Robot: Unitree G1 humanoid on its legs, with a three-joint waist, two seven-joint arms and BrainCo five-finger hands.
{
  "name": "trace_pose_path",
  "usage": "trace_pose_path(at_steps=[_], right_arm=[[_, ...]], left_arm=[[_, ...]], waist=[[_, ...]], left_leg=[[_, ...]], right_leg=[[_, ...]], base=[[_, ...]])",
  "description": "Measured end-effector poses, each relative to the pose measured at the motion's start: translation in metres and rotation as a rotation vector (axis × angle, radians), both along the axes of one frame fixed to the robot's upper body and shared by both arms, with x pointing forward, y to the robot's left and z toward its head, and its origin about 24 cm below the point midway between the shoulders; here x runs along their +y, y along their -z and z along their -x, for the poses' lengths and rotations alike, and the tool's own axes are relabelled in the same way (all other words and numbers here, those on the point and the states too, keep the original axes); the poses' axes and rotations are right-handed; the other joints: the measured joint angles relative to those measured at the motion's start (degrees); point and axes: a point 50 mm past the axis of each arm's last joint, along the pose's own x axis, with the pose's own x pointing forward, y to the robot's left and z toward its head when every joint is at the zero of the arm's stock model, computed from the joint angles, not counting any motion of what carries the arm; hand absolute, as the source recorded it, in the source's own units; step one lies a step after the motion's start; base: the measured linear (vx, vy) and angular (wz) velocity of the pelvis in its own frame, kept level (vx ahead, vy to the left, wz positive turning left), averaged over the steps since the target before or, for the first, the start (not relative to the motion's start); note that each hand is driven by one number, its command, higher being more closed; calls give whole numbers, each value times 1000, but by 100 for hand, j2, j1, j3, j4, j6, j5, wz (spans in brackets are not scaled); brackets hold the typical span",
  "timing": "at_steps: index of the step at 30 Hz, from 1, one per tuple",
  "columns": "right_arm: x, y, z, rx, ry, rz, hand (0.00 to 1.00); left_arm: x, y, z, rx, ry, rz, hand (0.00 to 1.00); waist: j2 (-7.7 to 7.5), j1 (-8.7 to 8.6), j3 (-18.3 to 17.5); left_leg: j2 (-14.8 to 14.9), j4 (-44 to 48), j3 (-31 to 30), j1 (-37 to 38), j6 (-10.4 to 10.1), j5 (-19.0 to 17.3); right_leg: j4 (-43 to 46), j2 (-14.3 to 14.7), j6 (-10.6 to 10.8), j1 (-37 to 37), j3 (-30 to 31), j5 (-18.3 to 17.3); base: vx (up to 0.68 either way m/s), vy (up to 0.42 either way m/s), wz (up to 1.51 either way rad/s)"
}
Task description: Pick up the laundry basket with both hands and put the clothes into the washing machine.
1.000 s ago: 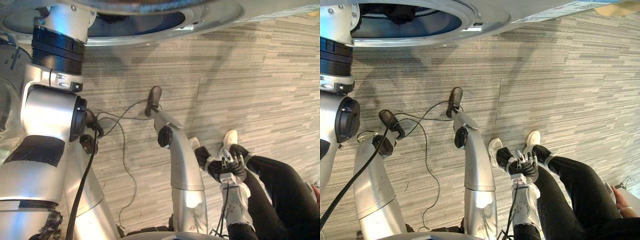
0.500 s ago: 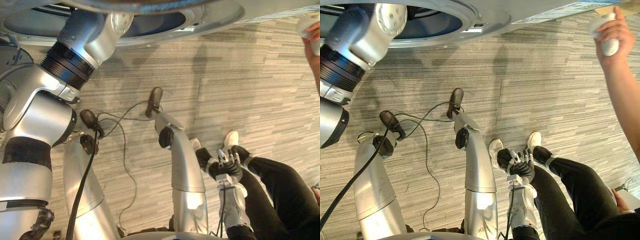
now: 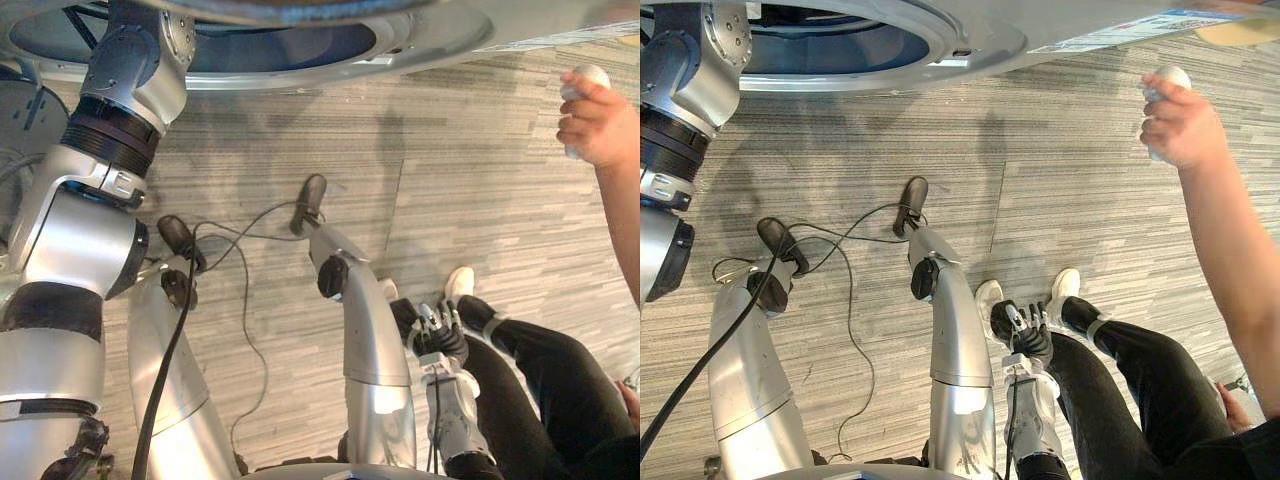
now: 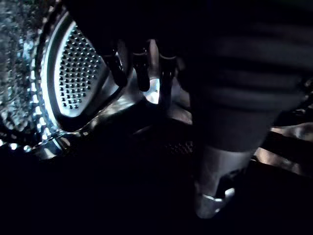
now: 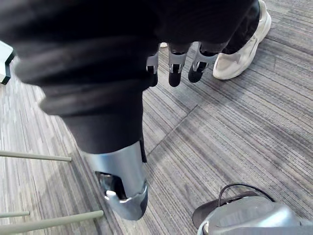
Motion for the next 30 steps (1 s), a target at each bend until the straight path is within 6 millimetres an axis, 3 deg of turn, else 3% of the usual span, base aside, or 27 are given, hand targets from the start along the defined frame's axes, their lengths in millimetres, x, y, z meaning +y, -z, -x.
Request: trace_pose_path(at_steps=[3,4,9,15,20,24,30], right_arm=[[2,1,0,4,-9,0,0],[2,1,0,6,-8,2,0],[1,3,1,44,7,-4,0],[0,2,0,47,10,25,0],[-1,2,0,60,23,30,0],[-1,2,0,68,32,31,0],[-4,2,1,66,41,35,0]], left_arm=[[8,14,-10,91,170,278,0],[13,24,-16,134,302,483,0],[13,54,-26,139,762,1065,0],[0,92,-25,67,1118,1450,0],[-6,115,-22,66,1159,1506,0],[-9,148,-14,74,1158,1549,0],[-13,181,2,83,1127,1544,0]], waist=[[0,0,0],[0,-4,0],[-1,-6,1],[-3,-6,20],[-5,-2,54],[6,46,152],[42,89,314]], left_leg=[[-1,3,-25,-9,-8,6],[-1,2,-63,-15,-17,11],[-29,-30,-153,-26,-84,51],[-70,14,-225,-5,-106,109],[-96,144,-283,14,-101,125],[-173,187,-299,104,-93,176],[-274,190,-390,244,-113,212]], right_leg=[[21,2,0,-1,-10,0],[37,5,0,8,-32,0],[114,0,-1,13,-79,0],[310,-35,-26,5,-75,-16],[612,-101,-151,-29,-69,-126],[846,-191,-215,-19,-27,-235],[1075,-297,-274,80,-45,-348]], base=[[-5,-8,1],[-14,-25,4],[-9,-34,8],[-6,-35,7],[-1,-37,9],[-9,-35,16],[-20,-22,15]])
